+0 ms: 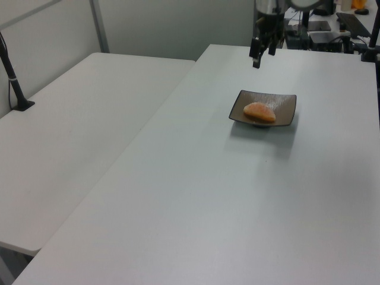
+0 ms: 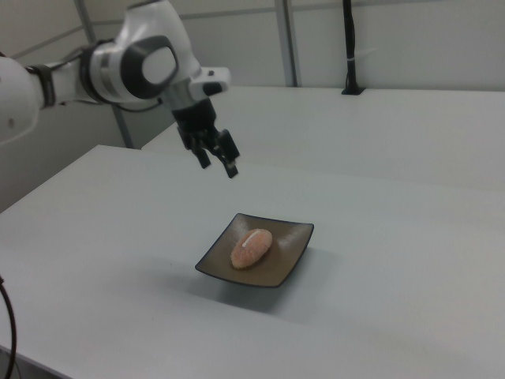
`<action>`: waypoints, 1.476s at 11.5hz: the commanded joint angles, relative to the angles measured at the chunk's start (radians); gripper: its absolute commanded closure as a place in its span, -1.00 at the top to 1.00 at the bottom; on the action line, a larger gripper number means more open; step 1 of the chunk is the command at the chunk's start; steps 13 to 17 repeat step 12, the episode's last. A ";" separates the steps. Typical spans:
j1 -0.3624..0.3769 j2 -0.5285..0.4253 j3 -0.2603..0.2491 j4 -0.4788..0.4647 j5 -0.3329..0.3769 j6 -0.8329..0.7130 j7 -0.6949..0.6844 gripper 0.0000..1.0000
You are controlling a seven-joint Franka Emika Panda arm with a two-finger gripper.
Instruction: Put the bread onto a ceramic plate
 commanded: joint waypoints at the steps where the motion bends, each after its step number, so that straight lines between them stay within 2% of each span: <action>1: -0.028 -0.101 0.044 -0.029 0.091 -0.088 -0.072 1.00; 2: -0.027 -0.118 0.046 -0.031 0.106 -0.152 -0.140 1.00; 4: -0.025 -0.123 0.047 -0.037 0.123 -0.165 -0.209 1.00; 7: -0.019 -0.144 0.053 -0.067 0.130 -0.200 -0.203 1.00; 17: -0.019 -0.133 0.061 -0.060 0.131 -0.211 -0.196 1.00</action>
